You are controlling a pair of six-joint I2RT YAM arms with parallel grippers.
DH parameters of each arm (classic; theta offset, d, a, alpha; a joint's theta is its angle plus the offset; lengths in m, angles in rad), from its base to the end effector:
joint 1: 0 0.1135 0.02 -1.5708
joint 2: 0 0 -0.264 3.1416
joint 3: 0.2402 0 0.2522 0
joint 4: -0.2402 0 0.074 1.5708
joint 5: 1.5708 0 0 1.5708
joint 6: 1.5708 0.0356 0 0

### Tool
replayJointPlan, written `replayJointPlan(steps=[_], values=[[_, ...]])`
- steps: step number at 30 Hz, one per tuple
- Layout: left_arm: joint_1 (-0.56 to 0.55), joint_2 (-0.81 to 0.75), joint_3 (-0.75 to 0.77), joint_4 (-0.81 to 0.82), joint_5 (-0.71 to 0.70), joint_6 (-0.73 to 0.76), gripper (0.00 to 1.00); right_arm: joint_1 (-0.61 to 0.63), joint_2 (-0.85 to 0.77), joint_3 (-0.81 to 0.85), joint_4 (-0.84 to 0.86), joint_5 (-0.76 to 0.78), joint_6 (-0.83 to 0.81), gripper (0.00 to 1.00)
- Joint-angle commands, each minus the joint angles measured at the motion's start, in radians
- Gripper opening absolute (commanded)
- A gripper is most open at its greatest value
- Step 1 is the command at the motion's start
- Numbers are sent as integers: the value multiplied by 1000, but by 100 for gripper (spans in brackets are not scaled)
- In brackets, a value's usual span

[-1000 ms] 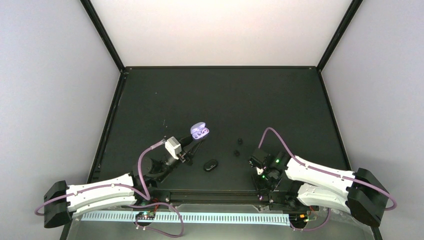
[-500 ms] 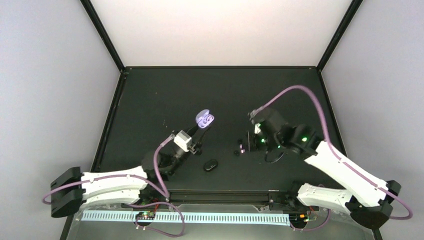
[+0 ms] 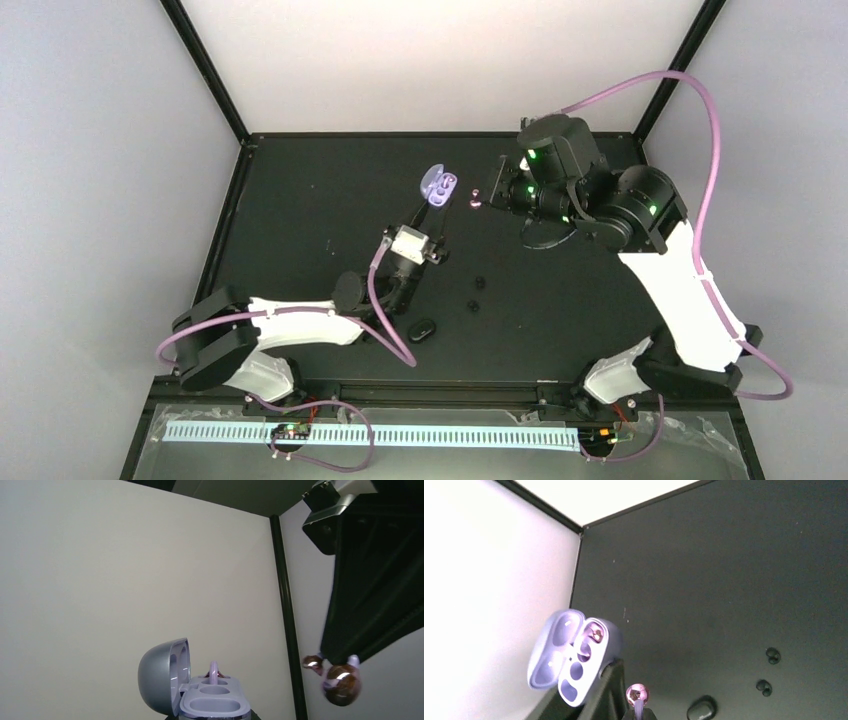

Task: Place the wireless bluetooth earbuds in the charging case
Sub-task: Place the earbud in the charging case.

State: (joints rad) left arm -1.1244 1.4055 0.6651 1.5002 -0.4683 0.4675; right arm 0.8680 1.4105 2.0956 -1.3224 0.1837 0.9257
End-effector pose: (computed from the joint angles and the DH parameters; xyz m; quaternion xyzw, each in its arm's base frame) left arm 0.1330 -0.2407 0.3258 0.1250 0.4208 -0.2017 0.8756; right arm 0.1453 0.1615 0.5107 0.0669 0.8877 0.2990 0.3436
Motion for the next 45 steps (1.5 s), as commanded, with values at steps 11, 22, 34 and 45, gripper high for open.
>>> replayJointPlan(steps=[11,22,34,45], values=[[8,149,162,131,31,-67,2,-4,130,270,-164,109,122,1],[8,166,148,130,48,-74,2,-3,167,231,-130,115,145,1],[8,186,149,131,53,-64,1,-3,191,230,-128,133,141,1],[8,188,148,130,55,-63,2,-3,213,233,-127,137,135,1]])
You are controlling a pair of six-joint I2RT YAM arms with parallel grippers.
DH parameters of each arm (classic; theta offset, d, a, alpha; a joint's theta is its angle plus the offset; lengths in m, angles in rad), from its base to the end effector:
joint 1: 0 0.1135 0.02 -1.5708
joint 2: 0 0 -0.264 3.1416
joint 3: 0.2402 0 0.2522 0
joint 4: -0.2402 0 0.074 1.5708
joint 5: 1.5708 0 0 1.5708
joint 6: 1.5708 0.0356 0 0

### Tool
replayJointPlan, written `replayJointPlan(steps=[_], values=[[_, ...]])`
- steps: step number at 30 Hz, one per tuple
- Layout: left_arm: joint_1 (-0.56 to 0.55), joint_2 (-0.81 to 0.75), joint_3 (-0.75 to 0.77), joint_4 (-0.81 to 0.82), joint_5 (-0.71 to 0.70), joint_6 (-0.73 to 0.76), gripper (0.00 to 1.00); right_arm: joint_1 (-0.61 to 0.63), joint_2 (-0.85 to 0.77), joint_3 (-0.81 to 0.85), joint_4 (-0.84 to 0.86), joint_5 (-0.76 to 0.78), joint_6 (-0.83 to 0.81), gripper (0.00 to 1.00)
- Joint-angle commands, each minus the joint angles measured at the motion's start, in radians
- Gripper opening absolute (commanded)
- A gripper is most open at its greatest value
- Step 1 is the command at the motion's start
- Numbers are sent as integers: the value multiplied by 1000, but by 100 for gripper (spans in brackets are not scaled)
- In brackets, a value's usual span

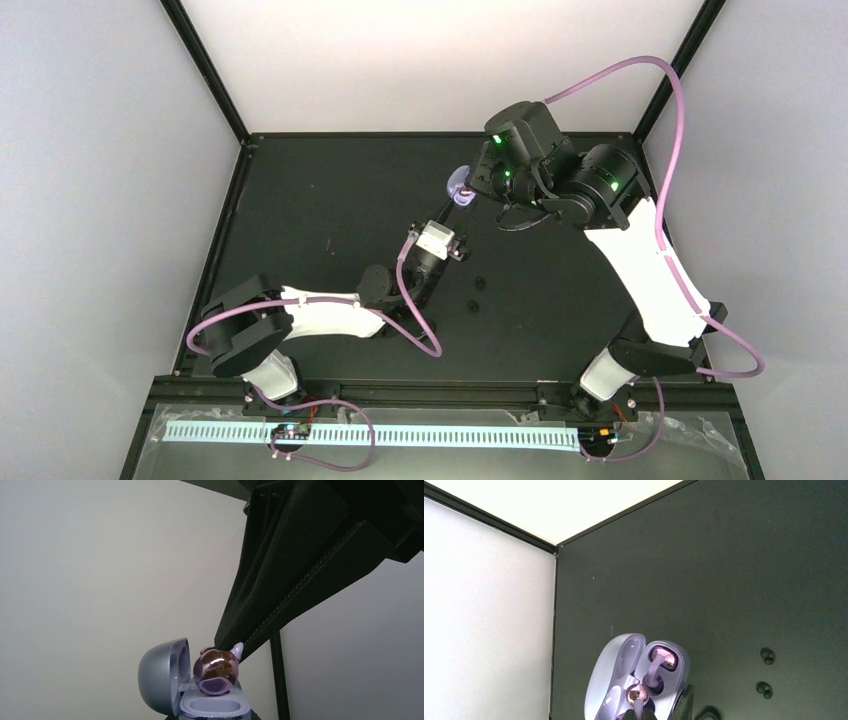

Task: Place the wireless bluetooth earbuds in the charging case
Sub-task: Place the earbud in the charging case.

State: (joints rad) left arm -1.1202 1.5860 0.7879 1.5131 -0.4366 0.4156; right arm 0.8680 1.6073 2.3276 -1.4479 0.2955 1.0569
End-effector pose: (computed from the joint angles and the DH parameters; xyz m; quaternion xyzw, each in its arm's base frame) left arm 0.1521 -0.2799 0.3136 0.1397 0.4283 -0.2221 0.8647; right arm 0.1726 0.1878 0.5121 0.1451 0.8928 0.2554 0.3416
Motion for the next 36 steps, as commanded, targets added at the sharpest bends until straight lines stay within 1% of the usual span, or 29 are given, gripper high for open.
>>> replayJointPlan(steps=[1,36], values=[[3,8,24,117,24,-11,2,-4,18,0,-3,26,2,1],[5,35,15,118,9,13,1,-3,-15,22,-21,5,-32,1]])
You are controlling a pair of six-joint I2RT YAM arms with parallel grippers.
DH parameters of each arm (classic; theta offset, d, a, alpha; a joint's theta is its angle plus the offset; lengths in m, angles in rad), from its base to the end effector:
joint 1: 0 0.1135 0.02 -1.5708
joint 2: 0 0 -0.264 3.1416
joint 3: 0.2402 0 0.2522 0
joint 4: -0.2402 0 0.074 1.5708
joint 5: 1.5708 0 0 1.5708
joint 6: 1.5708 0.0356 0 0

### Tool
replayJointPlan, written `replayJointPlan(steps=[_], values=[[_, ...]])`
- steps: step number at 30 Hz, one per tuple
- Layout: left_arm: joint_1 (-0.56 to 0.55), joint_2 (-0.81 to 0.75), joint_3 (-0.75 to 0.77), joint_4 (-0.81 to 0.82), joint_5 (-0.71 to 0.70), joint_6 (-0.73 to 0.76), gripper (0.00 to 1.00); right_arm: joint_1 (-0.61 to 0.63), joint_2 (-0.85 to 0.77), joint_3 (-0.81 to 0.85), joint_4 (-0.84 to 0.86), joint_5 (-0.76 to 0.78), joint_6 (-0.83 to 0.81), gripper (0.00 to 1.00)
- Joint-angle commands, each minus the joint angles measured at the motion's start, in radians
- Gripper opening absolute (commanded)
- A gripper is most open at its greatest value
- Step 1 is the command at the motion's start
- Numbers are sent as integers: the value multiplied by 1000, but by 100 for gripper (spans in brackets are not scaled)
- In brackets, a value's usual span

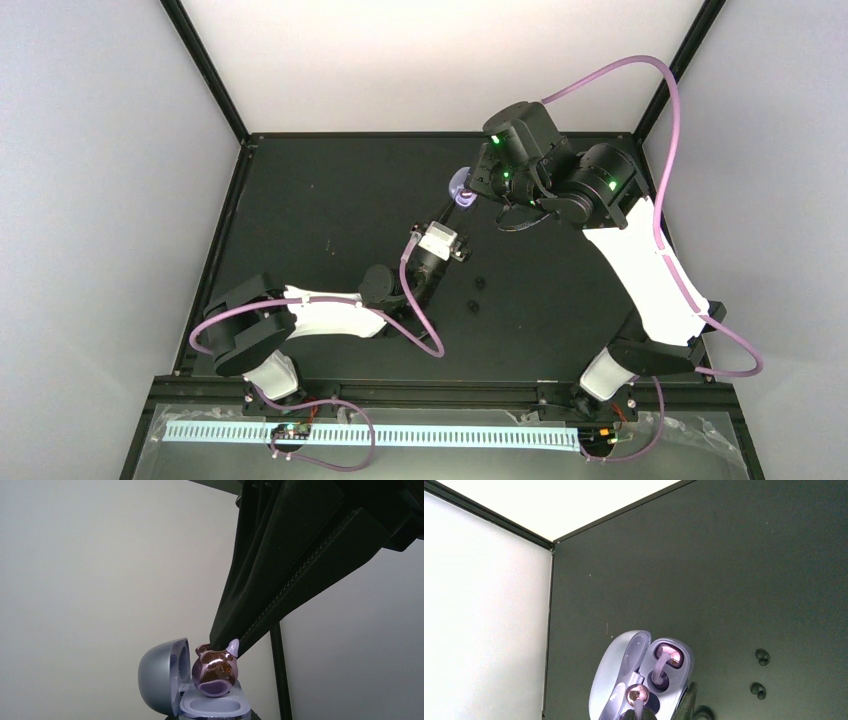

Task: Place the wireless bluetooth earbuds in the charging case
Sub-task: Place the earbud in the charging case.

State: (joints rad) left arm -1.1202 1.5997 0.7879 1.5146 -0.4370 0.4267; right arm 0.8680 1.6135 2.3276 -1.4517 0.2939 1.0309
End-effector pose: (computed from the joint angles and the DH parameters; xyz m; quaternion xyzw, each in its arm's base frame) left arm 0.1533 -0.2822 0.3096 0.1461 0.4311 -0.2153 0.8640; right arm 0.1740 0.1895 0.5104 0.1327 0.8968 0.2475 0.3419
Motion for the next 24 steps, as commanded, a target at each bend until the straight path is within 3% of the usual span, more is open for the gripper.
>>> replayJointPlan(steps=[1,24], values=[[5,23,16,116,8,3,2,-2,-20,23,-16,4,-6,1],[7,17,24,117,8,-3,2,7,-38,-36,-9,-17,-12,1]])
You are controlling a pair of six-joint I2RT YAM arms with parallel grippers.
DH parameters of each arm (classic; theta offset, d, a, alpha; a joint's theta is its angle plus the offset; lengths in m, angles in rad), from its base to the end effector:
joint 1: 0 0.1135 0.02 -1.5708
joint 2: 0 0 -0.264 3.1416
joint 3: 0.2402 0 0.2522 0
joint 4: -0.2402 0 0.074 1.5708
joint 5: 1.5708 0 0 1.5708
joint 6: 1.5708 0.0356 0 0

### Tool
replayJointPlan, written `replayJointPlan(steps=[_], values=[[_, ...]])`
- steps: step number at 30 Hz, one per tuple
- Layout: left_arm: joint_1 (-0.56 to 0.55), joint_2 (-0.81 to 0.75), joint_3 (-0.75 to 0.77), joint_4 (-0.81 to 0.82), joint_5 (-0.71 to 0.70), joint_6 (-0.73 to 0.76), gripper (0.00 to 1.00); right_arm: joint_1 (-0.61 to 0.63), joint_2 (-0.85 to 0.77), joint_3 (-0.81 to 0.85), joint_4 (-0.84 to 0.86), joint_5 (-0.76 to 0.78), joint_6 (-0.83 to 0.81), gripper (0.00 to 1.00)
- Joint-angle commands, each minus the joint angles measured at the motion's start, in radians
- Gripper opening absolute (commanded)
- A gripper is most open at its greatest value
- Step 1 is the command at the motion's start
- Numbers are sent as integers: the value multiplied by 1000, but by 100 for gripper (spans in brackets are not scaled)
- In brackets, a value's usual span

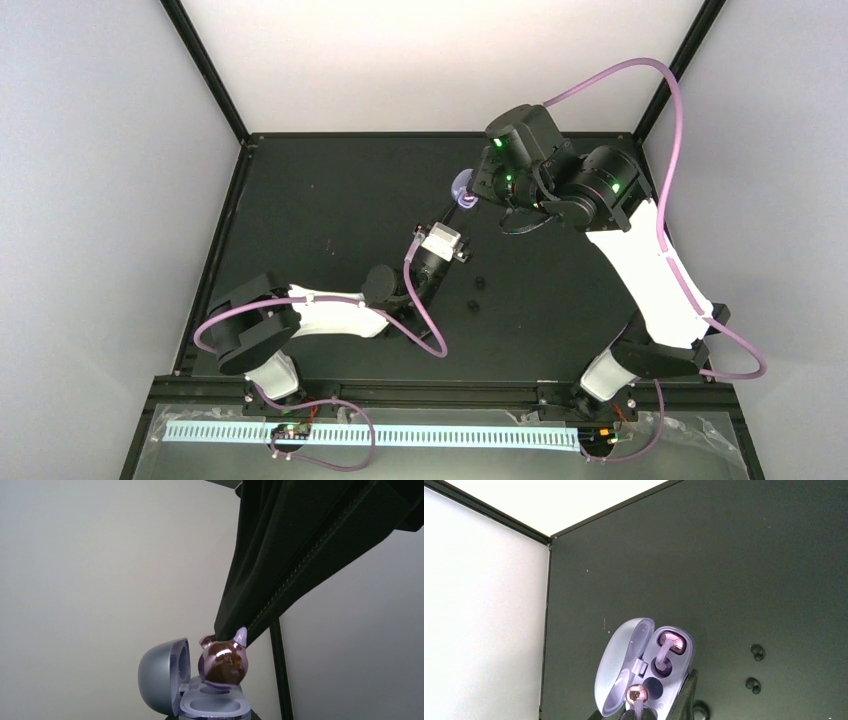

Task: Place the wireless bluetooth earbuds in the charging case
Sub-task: Place the earbud in the charging case.

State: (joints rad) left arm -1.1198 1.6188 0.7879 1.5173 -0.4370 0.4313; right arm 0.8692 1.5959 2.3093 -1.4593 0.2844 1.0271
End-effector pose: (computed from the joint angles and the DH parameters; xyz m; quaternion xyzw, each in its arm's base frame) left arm 0.1549 -0.2853 0.3041 0.1526 0.4355 -0.2105 0.8619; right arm 0.1703 0.1861 0.5097 0.1282 0.8996 0.2466 0.3369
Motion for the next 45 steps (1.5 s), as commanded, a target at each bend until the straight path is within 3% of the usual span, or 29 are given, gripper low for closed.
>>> replayJointPlan(steps=[1,34,45], values=[[6,-2,24,114,9,-7,2,5,-20,-25,2,-8,-8,1],[5,-37,-9,114,32,-8,2,7,-17,-109,55,5,-13,1],[6,-31,-13,114,28,-1,2,7,-22,-83,52,-9,-17,21]])
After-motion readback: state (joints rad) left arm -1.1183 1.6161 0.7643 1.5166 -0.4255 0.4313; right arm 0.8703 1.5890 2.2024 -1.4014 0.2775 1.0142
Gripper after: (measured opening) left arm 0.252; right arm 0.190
